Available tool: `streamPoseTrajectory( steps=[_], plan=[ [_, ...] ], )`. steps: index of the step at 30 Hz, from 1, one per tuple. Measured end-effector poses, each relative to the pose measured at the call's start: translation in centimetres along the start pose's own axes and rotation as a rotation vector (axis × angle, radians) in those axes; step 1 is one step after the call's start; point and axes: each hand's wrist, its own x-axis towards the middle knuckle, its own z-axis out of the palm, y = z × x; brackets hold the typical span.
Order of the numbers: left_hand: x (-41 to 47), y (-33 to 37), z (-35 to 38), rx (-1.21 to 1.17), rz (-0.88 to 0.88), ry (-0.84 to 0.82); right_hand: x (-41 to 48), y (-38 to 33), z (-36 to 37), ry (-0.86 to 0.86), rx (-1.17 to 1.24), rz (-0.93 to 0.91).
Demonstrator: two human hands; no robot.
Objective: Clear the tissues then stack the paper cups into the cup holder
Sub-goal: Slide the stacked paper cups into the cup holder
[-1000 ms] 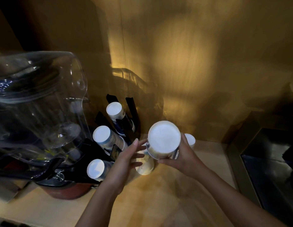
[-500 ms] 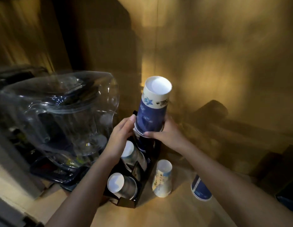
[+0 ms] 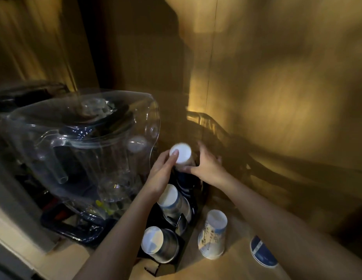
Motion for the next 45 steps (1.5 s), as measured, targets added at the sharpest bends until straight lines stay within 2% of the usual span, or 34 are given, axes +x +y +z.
streamPoseTrajectory(
  steps=[7, 10, 14, 18, 21, 23, 25, 27, 30, 32, 36, 42, 45],
  plan=[
    [0.9, -1.8, 0.8, 0.556, 0.004, -0.046, -0.1, 0.7, 0.6, -0.026, -0.07, -0.042],
    [0.6, -1.7, 0.9, 0.668, 0.031, -0.069, -0.2, 0.7, 0.5, -0.034, -0.087, -0.049],
    [0.1, -0.8, 1.2, 0.693, 0.041, -0.056, -1.0, 1.1, -0.4, -0.013, -0.043, -0.069],
    [-1.6, 0.7, 2.8, 0.745, 0.175, 0.143, -2.6, 2.2, -2.0, 0.062, 0.1, -0.065],
    [-3.8, 1.1, 5.3, 0.564, 0.313, 0.214, -3.8, 3.9, -2.7, 0.122, 0.14, -0.029],
    [-5.6, 0.3, 7.4, 0.379, 0.316, 0.197, -4.7, 5.3, -2.4, 0.124, 0.181, 0.033],
    [-7.2, -2.3, 9.4, 0.262, 0.252, 0.188, -5.8, 7.0, -1.4, 0.109, 0.234, 0.096],
    [-8.3, -5.9, 10.8, 0.208, 0.104, 0.165, -7.1, 8.9, -0.2, 0.043, 0.302, 0.163],
    [-9.0, -11.4, 11.6, 0.277, -0.056, 0.081, -8.8, 11.4, 1.8, -0.197, 0.327, 0.262],
    [-8.8, -14.2, 11.7, 0.317, -0.135, 0.044, -9.9, 12.4, 3.2, -0.301, 0.302, 0.258],
    [-8.4, -17.2, 11.9, 0.317, -0.335, 0.011, -11.4, 13.5, 5.5, -0.339, 0.295, 0.236],
    [-7.8, -19.7, 11.9, 0.303, -0.422, -0.167, -11.8, 13.7, 6.3, -0.304, 0.151, 0.252],
    [-8.1, -20.4, 11.6, 0.259, -0.436, -0.184, -12.4, 14.1, 6.6, -0.31, 0.128, 0.261]
  ],
)
